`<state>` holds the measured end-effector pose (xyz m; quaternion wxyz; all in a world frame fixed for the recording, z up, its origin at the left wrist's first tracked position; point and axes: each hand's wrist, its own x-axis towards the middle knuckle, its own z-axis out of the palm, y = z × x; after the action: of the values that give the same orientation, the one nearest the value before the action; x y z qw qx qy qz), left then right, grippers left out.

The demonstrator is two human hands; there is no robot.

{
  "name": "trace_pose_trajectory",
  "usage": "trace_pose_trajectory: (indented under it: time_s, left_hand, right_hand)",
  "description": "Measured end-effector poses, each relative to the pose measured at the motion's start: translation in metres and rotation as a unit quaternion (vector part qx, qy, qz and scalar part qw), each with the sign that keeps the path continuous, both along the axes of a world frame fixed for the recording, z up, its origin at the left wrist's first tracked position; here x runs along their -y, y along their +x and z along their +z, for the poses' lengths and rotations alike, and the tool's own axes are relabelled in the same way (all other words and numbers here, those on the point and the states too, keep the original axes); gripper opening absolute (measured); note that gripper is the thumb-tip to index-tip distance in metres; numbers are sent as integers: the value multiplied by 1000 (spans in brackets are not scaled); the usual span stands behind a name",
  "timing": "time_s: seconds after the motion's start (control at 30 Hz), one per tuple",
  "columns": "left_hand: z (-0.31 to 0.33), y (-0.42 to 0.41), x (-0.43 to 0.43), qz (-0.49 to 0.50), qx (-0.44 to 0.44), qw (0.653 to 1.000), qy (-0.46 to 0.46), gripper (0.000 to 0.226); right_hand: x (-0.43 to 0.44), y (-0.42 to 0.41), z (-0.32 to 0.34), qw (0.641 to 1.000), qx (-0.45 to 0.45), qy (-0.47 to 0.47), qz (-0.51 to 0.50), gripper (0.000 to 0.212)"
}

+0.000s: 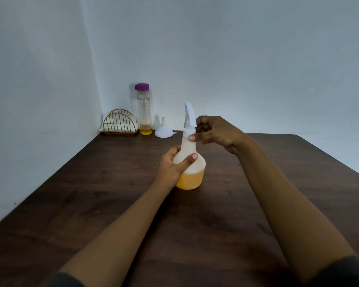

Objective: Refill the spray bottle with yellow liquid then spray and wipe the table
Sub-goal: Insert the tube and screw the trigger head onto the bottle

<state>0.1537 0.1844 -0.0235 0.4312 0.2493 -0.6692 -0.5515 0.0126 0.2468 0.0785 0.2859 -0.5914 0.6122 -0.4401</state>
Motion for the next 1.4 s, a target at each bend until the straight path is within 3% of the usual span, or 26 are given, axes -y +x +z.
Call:
trace_pose_trajectory:
  time_s: [0.13, 0.2, 0.3, 0.43, 0.6, 0.77, 0.87, 1.03, 1.2, 1.4]
  left_hand:
    - [-1, -4, -3, 47, 21, 998, -26, 32]
    - [-2, -4, -3, 61, 34, 997, -38, 38]
    - [-2, -4, -4, 69, 43, 996, -47, 42]
    - [-2, -4, -4, 70, 49, 996, -35, 45]
    - [-2, -5, -5, 75, 53, 995, -39, 49]
    - [-1, -5, -4, 81, 63, 994, -42, 52]
    - [-1, -5, -4, 77, 64, 994, -43, 52]
    - [-2, -1, -1, 45, 70, 996, -29, 57]
    - [-2, 11, 5, -35, 99, 995, 1, 72]
    - [-2, 8, 3, -6, 101, 995, -21, 77]
  right_hand:
    - [6, 21, -5, 986, -90, -34, -138, 42]
    - [6, 26, -1, 980, -134, -16, -149, 44]
    - [-3, 17, 13, 991, -79, 70, -86, 51]
    - [-5, 6, 11, 998, -6, 70, -6, 29]
    - [2, 9, 0, 999, 7, -1, -43, 18]
    - [7, 19, -5, 991, -39, -59, -113, 34]
    - [5, 16, 0, 993, -44, -38, -101, 34]
    - [1, 1, -1, 999, 28, 45, 4, 23]
    - [4, 0, -14, 997, 70, 24, 17, 30]
    - [7, 12, -24, 995, 75, -49, -51, 23]
